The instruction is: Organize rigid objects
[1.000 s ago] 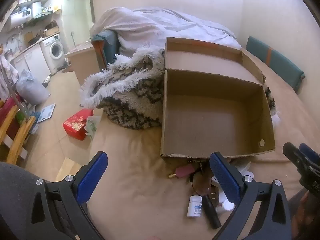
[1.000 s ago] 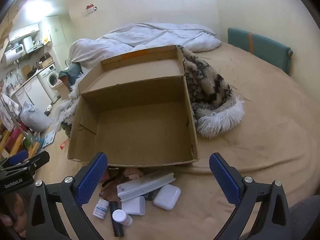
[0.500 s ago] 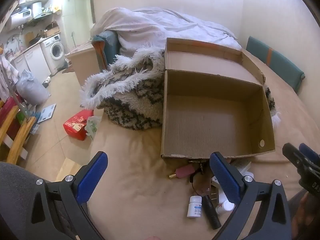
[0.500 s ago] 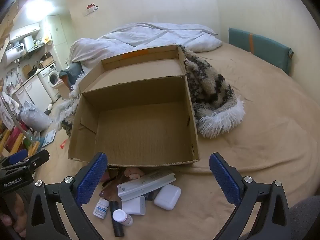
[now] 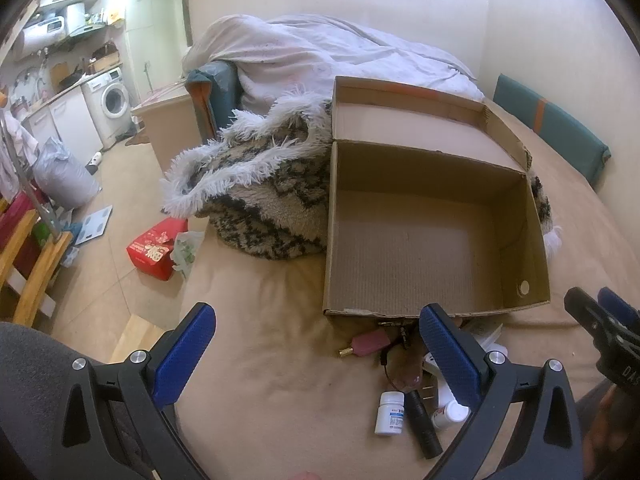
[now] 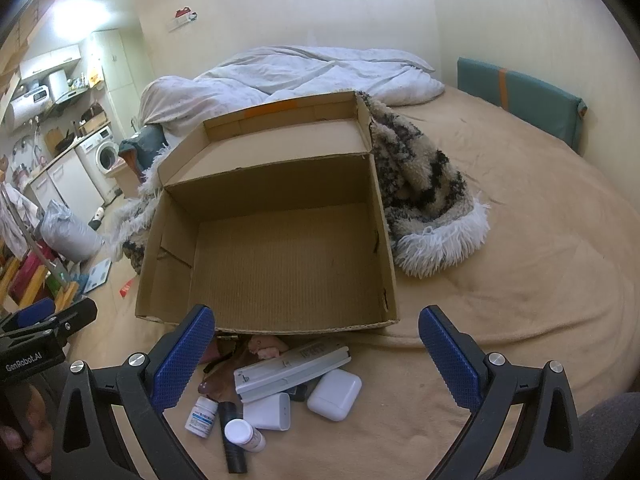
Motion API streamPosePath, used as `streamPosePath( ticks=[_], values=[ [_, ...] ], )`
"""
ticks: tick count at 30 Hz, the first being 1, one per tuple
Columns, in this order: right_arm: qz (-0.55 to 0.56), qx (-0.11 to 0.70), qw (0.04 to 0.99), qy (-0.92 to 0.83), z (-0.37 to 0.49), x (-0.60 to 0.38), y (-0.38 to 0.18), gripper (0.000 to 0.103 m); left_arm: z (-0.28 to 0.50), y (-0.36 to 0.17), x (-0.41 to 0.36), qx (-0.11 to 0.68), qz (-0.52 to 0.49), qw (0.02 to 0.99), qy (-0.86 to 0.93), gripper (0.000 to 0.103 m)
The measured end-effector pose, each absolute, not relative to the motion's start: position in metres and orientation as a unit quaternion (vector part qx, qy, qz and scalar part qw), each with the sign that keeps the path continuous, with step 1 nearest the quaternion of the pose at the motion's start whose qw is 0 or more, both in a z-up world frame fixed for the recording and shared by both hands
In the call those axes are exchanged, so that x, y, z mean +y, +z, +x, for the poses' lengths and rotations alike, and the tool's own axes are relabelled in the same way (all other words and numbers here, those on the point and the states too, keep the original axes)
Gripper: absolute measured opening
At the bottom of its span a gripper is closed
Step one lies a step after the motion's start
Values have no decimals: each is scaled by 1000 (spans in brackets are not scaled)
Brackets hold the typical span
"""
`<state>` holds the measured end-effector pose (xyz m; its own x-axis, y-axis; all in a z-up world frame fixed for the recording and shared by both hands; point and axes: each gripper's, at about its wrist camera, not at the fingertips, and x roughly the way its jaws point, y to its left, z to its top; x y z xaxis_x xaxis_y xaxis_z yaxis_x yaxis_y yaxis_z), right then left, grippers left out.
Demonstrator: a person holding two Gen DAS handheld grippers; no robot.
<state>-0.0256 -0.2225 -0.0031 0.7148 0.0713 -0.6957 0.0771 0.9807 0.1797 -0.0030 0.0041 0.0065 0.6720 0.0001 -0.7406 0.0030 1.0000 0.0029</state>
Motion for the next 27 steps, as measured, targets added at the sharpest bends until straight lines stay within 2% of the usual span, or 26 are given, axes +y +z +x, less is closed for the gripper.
streamPosePath(
  ticks=[27],
  values=[
    [98, 377, 921, -1, -26, -222, -3, 103, -3, 5, 2, 403, 1, 915, 0, 102]
  ],
)
